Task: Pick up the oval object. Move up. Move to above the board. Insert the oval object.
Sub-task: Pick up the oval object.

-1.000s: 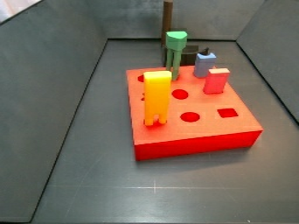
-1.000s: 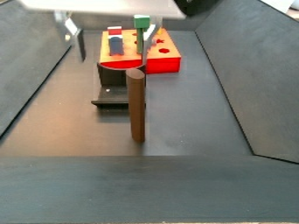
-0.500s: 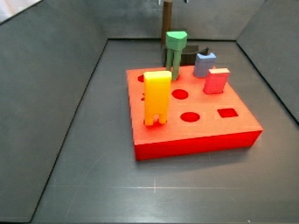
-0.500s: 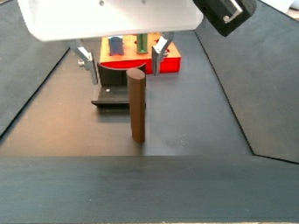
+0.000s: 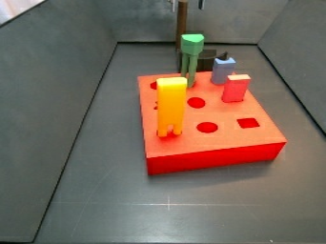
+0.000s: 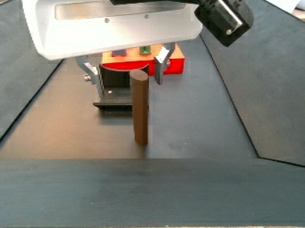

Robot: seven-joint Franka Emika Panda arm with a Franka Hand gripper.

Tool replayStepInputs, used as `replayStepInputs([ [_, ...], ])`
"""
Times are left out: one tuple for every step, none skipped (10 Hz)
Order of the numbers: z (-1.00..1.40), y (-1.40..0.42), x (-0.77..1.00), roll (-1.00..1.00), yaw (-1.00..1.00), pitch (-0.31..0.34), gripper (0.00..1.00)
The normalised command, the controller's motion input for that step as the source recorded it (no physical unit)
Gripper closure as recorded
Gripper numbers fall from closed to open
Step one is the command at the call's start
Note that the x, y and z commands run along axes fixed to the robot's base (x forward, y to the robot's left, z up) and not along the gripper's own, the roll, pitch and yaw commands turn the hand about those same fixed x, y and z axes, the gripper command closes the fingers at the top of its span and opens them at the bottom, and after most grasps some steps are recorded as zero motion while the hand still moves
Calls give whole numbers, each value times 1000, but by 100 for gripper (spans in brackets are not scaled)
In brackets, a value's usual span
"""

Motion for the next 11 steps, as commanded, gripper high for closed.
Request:
replayStepInputs([
  [-103,14,-303,211,163,267,0],
  [-211,54,-537,69,26,166,0],
  [-300,9,-446,-10,-126,113,0],
  [-137,0,-194,-16,-100,36,0],
  [0,-71,0,20,0,0,0],
  [0,0,0,0,0,-36,0],
  [0,0,0,0,0,0,0],
  [0,0,0,0,0,0,100],
  [0,0,0,0,0,0,100],
  [0,0,0,0,0,0,100],
  [0,0,0,0,0,0,100],
])
